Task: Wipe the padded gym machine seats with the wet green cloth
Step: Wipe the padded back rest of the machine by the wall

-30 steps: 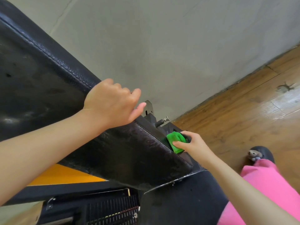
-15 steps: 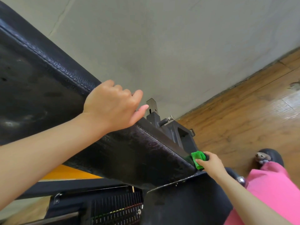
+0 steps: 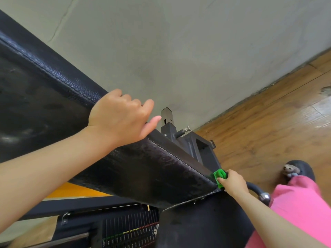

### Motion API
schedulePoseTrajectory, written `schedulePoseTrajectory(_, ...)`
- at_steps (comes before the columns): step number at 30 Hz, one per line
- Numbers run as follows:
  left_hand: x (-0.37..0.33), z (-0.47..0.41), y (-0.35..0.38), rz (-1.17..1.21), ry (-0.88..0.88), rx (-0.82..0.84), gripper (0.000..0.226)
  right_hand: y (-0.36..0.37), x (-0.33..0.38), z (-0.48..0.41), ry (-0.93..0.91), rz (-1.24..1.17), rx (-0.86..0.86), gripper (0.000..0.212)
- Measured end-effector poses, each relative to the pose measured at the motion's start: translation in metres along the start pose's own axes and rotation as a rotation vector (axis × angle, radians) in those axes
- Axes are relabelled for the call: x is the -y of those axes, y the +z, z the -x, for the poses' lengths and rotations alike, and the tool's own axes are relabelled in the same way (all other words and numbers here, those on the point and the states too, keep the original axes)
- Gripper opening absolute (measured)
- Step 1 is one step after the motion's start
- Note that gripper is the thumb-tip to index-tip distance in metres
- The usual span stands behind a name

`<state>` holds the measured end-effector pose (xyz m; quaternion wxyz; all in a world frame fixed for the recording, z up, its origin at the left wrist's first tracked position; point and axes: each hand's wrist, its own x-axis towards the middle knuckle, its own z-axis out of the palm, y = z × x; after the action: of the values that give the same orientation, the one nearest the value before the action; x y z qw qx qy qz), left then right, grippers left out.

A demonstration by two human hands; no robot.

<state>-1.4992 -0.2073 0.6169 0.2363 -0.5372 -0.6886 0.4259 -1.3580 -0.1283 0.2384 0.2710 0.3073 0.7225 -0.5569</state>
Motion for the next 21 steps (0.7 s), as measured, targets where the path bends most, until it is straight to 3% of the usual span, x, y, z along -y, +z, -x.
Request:
schedulePoseTrajectory(10, -0.001, 0.001, 0.002, 0.017, -0.01, -0.005, 0.043, -0.009, -0.001, 0.004, -0.097, -0.397, 0.077, 0.042)
schedulePoseTrajectory(14, -0.002, 0.001, 0.004, 0.054, -0.029, -0.024, 0.042, -0.028, 0.05, 0.033, -0.252, -0.701, 0.194, 0.043)
schedulePoseTrajectory(21, -0.005, -0.001, 0.003, 0.108, -0.081, -0.067, 0.034, -0.063, 0.131, 0.11, -0.509, -0.858, 0.259, 0.033)
